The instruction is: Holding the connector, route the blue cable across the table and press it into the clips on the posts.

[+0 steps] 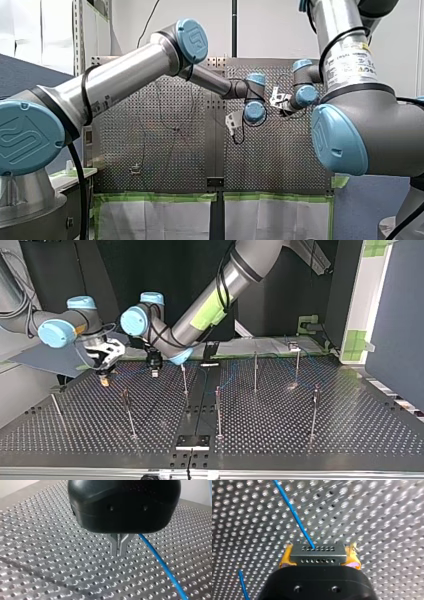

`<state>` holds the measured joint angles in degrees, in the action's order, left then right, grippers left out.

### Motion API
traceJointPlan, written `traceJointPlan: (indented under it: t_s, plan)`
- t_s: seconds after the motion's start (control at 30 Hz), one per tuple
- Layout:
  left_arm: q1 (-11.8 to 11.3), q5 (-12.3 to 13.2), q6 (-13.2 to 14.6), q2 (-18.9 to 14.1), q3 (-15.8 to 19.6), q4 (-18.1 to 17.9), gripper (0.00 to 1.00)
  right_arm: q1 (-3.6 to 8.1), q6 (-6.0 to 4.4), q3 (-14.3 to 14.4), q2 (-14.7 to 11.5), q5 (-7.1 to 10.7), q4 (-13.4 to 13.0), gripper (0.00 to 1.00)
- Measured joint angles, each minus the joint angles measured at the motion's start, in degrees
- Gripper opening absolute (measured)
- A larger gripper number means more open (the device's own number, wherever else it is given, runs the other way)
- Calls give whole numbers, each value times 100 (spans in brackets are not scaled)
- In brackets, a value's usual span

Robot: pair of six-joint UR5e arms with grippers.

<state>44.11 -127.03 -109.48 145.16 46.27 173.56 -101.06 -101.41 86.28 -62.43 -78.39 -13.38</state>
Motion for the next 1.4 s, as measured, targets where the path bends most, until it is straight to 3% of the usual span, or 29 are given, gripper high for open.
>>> traceJointPlan:
  t_s: [0.7,0.97,1.4]
  plan:
    - [201,-291,15,-458,11,162,0,8,-3,-279,-532,131,396,0]
    - [292,-516,20,-662,29,285,0,9,-3,-398,-691,170,578,0]
    - [356,-540,59,-855,31,293,0,-36,-3,-512,-986,183,777,0]
